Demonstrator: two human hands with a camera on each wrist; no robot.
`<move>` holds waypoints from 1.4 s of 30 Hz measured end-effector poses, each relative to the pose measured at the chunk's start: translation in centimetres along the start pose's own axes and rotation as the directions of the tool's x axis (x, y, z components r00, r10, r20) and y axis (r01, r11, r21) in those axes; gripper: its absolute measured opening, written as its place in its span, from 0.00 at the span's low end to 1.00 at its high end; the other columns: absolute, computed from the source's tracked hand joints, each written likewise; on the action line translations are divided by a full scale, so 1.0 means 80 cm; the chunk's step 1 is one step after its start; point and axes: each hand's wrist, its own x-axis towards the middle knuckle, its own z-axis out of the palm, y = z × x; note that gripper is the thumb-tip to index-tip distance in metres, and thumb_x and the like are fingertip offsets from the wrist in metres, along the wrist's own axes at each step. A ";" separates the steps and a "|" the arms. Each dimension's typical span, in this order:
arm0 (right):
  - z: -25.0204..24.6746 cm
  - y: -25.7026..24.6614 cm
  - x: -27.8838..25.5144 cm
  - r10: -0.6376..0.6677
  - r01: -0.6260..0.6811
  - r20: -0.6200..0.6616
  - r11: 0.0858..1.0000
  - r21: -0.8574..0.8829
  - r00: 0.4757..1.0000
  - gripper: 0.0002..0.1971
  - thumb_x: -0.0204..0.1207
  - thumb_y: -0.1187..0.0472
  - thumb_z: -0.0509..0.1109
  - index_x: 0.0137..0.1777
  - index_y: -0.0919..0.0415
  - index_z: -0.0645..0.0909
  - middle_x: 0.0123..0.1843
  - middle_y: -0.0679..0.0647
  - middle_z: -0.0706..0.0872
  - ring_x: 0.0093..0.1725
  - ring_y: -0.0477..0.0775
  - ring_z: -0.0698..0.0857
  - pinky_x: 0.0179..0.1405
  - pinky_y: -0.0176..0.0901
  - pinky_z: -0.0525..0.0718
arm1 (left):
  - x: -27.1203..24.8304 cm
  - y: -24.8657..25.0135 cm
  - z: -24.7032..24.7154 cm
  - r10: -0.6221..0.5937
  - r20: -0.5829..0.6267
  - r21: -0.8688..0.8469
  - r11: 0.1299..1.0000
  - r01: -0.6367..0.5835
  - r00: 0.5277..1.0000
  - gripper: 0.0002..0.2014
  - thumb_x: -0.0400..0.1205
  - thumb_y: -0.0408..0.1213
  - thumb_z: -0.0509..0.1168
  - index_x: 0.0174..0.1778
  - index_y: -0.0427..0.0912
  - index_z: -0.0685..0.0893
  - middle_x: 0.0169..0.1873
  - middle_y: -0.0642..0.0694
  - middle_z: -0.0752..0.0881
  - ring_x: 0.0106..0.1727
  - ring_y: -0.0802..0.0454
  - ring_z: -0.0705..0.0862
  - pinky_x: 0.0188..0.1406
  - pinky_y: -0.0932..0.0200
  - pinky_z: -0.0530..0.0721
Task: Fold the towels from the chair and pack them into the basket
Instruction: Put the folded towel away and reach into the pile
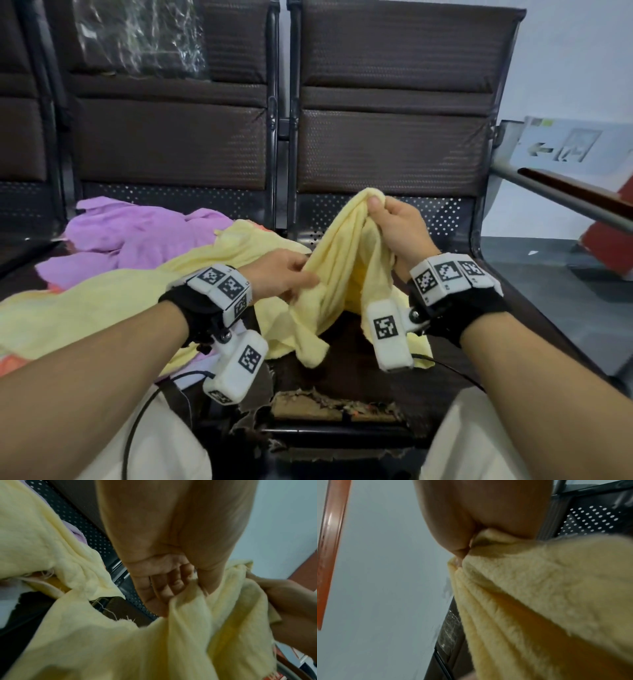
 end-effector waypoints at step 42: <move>-0.010 0.004 -0.031 -0.104 0.381 0.387 0.524 -0.761 0.916 0.07 0.75 0.58 0.70 0.39 0.55 0.88 0.32 0.44 0.82 0.27 0.32 0.77 0.31 0.26 0.72 | -0.008 0.028 -0.027 -0.178 -0.322 -0.579 0.814 -0.045 0.930 0.08 0.87 0.36 0.57 0.51 0.39 0.81 0.42 0.44 0.86 0.44 0.50 0.85 0.43 0.54 0.83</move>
